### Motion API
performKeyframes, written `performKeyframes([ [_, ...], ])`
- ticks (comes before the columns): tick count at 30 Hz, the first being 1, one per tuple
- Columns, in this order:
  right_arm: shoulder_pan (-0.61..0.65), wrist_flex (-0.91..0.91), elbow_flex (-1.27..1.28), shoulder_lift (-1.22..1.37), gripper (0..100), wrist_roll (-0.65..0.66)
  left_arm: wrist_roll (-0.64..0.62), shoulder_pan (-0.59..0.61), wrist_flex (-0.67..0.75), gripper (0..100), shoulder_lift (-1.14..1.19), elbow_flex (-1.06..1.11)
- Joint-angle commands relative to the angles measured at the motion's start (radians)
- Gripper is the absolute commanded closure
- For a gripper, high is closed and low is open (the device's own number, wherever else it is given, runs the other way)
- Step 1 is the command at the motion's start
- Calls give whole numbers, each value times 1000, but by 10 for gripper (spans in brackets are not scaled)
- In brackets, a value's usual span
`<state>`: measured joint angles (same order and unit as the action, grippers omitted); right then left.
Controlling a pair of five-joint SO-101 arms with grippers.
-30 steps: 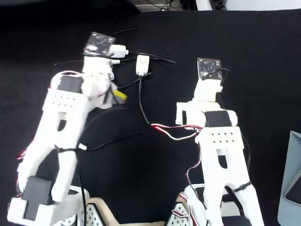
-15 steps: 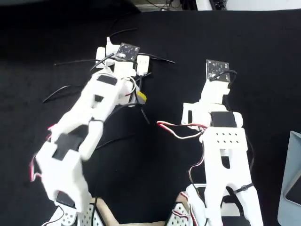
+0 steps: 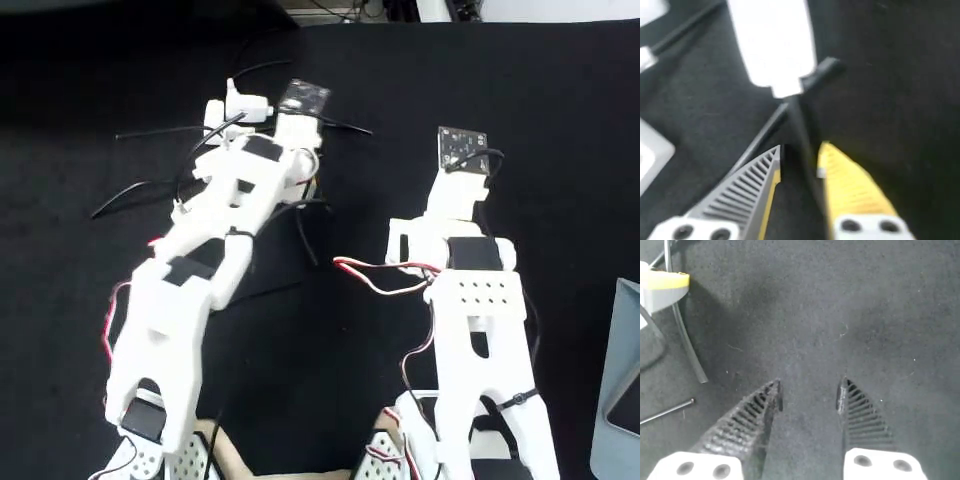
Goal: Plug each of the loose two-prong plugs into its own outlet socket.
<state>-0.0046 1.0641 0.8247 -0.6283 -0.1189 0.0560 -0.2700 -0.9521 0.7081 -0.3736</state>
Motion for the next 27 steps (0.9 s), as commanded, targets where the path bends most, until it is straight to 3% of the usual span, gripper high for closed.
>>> performKeyframes([
  [1,-12,-14,-4,-36,822,-3,133,-39,-204,972,-5,-153],
  [20,-14,-12,-2,-33,822,-3,135,-59,-813,972,-5,-894],
  [27,-14,-12,1,-31,822,-3,141,-22,-812,972,-121,-806],
])
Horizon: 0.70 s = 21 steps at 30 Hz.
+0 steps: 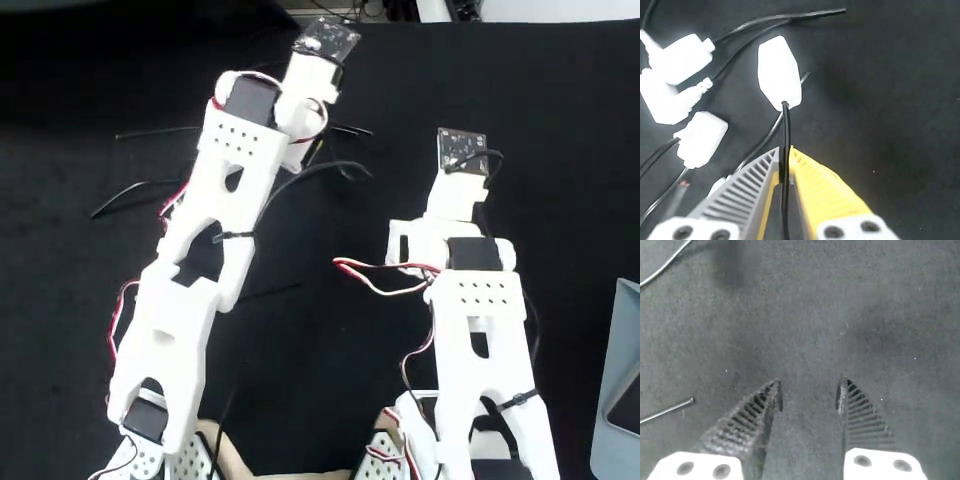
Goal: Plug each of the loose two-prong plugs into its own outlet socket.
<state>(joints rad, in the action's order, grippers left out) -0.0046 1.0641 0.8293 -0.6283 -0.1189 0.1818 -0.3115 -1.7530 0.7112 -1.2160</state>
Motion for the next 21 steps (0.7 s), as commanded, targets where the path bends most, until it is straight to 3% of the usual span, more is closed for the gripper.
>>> performKeyframes([
  [1,-14,-14,1,-31,822,-3,15,16,-11,972,-153,71],
  [14,-14,-14,8,-31,822,-3,75,-28,-8,972,-787,737],
  [21,-12,-14,8,-31,822,-3,218,-27,63,972,-1160,1244],
])
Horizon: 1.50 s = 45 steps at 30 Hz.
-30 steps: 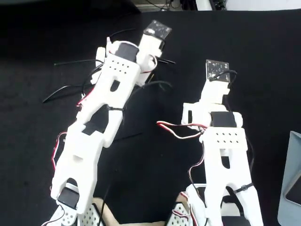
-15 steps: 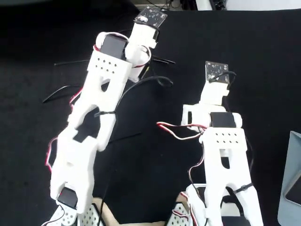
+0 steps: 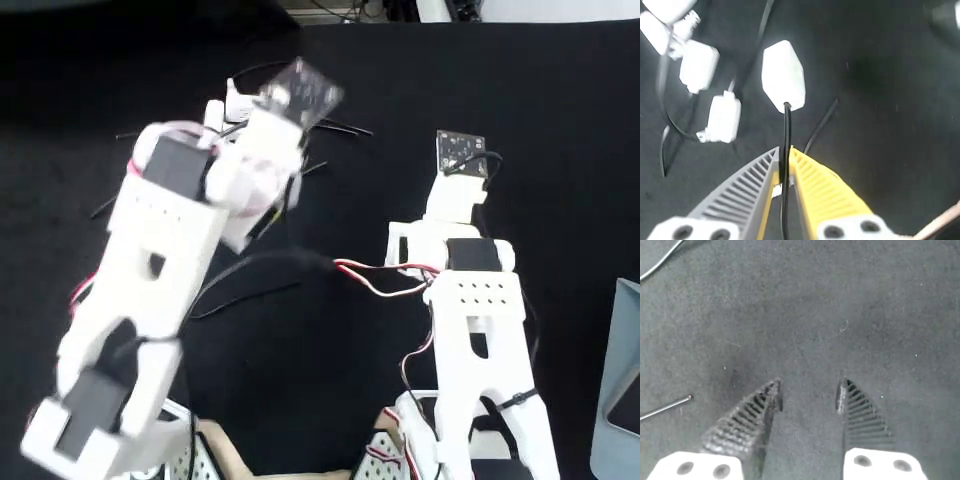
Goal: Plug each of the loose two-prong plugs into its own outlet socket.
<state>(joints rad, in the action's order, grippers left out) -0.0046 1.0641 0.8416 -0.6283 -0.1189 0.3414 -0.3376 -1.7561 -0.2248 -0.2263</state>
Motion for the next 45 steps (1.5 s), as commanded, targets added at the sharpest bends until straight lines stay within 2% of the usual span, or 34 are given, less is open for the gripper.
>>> performKeyframes([
  [1,-12,-14,-4,-31,822,-3,77,12,98,972,-273,335],
  [7,-11,-14,-4,-31,822,-3,276,147,350,972,-485,794],
  [12,34,-14,5,-31,822,-3,446,243,497,972,-591,1041],
  [15,40,-14,8,-31,822,-3,555,278,540,958,-644,1158],
  [18,40,-14,10,-31,822,-3,617,315,548,838,-707,1244],
  [21,40,-14,7,-31,822,-3,578,367,569,705,-806,1287],
  [23,40,-14,7,-31,822,-3,555,409,575,667,-893,1302],
  [26,44,-12,7,-31,822,-3,557,449,572,657,-1034,1331],
  [31,155,-6,12,-33,822,-8,546,527,572,658,-1257,1443],
  [36,325,-15,44,-31,822,-12,382,670,575,658,-1458,1564],
  [40,476,-18,44,-30,822,-32,198,745,574,658,-1602,1632],
  [45,632,-92,42,-2,822,-46,5,766,578,658,-1580,1662],
])
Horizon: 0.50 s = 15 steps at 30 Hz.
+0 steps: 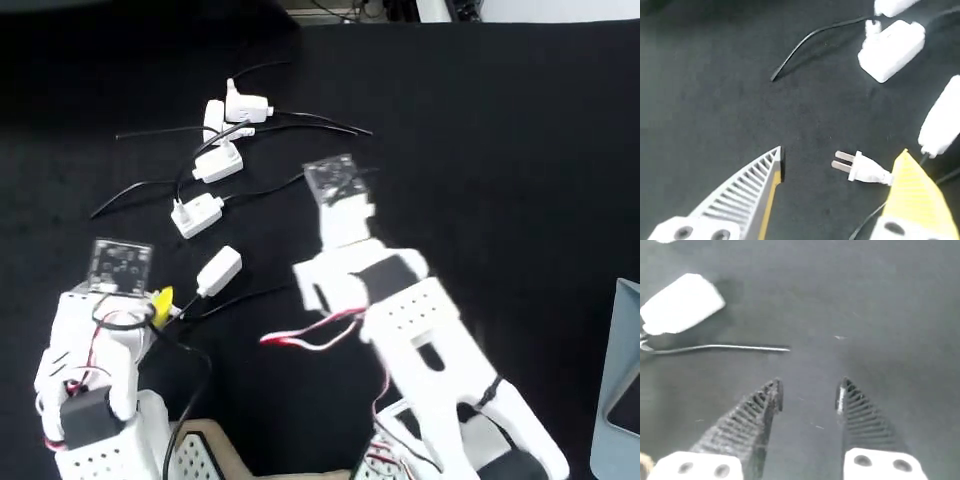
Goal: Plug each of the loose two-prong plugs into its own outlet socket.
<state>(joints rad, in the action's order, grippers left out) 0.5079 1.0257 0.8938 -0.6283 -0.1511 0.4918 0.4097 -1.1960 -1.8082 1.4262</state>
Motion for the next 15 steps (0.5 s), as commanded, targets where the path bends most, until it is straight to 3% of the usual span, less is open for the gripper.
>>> performKeyframes([
  [1,152,-63,-15,19,822,-12,-187,19,20,658,2,16],
  [6,275,-109,-62,173,822,60,-333,21,21,658,-9,51],
  [15,333,-207,-183,458,822,158,-381,130,23,658,-11,54],
])
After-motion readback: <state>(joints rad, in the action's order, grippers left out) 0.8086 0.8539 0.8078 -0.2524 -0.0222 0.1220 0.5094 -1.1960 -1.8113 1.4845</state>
